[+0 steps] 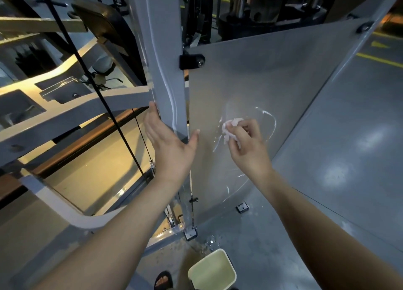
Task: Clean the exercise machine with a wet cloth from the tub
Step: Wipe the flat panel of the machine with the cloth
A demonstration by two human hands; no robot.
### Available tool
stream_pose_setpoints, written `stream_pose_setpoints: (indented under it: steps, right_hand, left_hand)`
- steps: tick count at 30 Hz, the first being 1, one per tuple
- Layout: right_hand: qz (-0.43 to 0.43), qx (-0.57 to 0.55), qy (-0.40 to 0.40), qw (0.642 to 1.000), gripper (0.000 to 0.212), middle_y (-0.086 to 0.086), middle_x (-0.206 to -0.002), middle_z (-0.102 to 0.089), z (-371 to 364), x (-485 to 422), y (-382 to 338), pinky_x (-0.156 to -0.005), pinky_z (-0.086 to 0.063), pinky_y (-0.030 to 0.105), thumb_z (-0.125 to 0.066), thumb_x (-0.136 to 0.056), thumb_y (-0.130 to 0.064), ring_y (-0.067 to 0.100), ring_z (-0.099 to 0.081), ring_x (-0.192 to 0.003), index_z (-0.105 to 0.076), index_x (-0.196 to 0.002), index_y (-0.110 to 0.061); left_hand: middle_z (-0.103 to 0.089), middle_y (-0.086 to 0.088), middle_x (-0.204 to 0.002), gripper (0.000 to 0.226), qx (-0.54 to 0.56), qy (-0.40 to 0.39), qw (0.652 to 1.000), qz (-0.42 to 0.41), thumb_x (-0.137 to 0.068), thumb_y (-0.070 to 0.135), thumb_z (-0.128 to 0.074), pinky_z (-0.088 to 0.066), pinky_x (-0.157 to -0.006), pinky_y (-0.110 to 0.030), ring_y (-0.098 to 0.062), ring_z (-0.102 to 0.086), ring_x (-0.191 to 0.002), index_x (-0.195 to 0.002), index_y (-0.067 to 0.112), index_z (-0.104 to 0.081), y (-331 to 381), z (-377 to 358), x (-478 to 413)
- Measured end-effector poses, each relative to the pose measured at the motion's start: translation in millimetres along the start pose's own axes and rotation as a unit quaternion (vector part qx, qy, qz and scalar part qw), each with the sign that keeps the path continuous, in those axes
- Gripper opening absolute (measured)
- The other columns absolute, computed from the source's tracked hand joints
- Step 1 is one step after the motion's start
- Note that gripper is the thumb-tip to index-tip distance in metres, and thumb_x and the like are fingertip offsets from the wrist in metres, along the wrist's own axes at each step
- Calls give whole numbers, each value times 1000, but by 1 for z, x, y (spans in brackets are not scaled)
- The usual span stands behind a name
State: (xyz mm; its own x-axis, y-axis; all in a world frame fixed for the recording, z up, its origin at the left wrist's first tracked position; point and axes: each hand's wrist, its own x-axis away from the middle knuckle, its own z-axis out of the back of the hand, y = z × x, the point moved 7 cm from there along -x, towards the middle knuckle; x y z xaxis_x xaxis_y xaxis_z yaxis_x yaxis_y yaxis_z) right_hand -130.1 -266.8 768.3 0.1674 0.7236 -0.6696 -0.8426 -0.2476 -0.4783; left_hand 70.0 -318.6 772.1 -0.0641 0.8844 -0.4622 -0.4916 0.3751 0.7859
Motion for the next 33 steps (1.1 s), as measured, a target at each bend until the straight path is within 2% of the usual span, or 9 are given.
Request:
stream_pose_setpoints:
  steps: [6,9,12,16,18,23,28,30,33]
  right_hand:
    - [37,-14,93,995,34,-2,-107,-44,24,-33,-30,-91,-35,4,-59,-88,11,-1,-43,-99,-71,-117,-2]
    - [46,15,53,997,32,-6,-107,-41,6,-19,-19,-89,-36,4,-58,-92,2,1,-43,-96,-70,-122,-3]
    - [55,19,-2,998,27,-2,-110,-46,1,-7,-14,-90,-48,21,-61,-93,5,4,-52,-104,-71,-116,-4]
    - [32,-8,81,996,29,8,-102,-53,27,-39,-30,-88,-44,12,-58,-90,7,8,-52,-101,-73,-111,-6]
    - [21,-11,108,994,30,6,-101,-49,24,-42,-30,-81,-44,17,-57,-91,2,12,-51,-91,-72,-115,-5]
    - [94,11,-34,995,30,5,-109,-49,-6,-8,-14,-85,-54,33,-61,-94,-1,24,-61,-103,-64,-121,-13]
    - [-48,-35,104,993,24,5,-110,-49,16,-28,-7,-91,-40,6,-59,-89,5,-5,-50,-99,-69,-106,-9]
    - [-11,-31,72,997,27,6,-108,-46,-4,-15,-16,-90,-48,13,-57,-91,4,0,-55,-95,-68,-115,-2]
    - [91,-27,-26,995,28,9,-107,-50,-18,-2,-17,-98,-40,8,-59,-90,9,15,-58,-106,-68,-114,-3]
  left_hand:
    - [-18,-16,-159,117,-11,12,1000,3,-81,32,-87,-14,-126,-36,-9,-11,-145,-159,3,-5,0,1,0]
    - [-18,-16,-159,114,-7,13,1000,1,-82,31,-86,-17,-127,-43,-19,-15,-150,-159,3,-6,1,1,0]
    - [-18,-17,-159,113,0,14,1000,2,-82,31,-85,-18,-127,-44,-25,-16,-151,-159,4,-6,2,0,1]
    - [-19,-16,-158,114,-4,13,1000,-7,-81,30,-86,-19,-127,-47,-25,-17,-151,-158,2,-7,1,0,1]
    - [-19,-15,-157,114,-9,17,1000,-6,-81,30,-87,-22,-126,-50,-25,-19,-150,-158,3,-7,-1,-1,1]
    - [-17,-13,-159,113,-6,11,1000,-2,-83,32,-85,-25,-124,-55,-27,-18,-151,-158,9,-5,0,-1,1]
    - [-20,-14,-156,111,1,11,1000,3,-82,31,-86,-28,-122,-55,-28,-22,-149,-158,8,-8,-1,-1,1]
    - [-21,-17,-156,111,4,13,1000,0,-82,28,-86,-26,-122,-56,-30,-21,-149,-158,5,-8,0,-2,1]
    - [-22,-21,-154,110,2,19,1000,-10,-81,27,-86,-26,-121,-57,-33,-22,-148,-157,1,-10,-1,-2,2]
